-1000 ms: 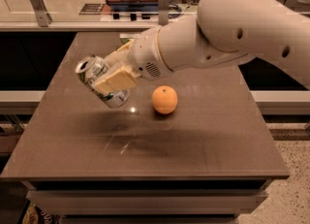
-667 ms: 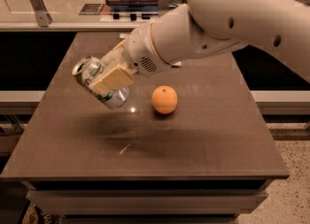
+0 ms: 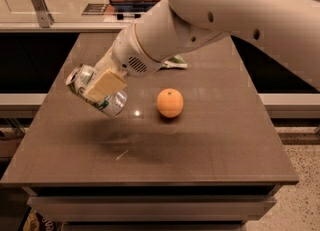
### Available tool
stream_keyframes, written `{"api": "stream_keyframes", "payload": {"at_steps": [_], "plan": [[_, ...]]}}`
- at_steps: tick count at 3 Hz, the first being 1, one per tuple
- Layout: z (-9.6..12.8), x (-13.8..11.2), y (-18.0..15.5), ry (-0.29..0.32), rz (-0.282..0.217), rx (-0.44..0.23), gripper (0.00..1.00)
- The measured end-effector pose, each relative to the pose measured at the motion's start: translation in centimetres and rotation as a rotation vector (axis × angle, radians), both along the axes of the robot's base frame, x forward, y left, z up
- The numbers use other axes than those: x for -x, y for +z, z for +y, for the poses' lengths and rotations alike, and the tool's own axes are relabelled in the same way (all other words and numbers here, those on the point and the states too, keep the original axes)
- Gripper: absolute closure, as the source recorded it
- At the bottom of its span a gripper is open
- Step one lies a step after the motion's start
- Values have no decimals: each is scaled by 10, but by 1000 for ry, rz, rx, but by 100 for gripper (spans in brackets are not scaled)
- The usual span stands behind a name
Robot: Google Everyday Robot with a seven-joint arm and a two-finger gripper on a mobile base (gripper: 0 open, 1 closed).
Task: Knock 7up can over
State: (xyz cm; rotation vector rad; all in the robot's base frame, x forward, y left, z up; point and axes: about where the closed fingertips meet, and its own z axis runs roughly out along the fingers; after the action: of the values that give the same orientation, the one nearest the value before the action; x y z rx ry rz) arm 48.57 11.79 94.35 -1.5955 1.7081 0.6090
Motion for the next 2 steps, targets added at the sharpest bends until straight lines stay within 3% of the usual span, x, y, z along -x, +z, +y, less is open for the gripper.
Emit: {"api": "stream_keyframes", "payload": {"at_steps": [2], "plan": [[0,-6,-20,-88,-5,164,100]]}}
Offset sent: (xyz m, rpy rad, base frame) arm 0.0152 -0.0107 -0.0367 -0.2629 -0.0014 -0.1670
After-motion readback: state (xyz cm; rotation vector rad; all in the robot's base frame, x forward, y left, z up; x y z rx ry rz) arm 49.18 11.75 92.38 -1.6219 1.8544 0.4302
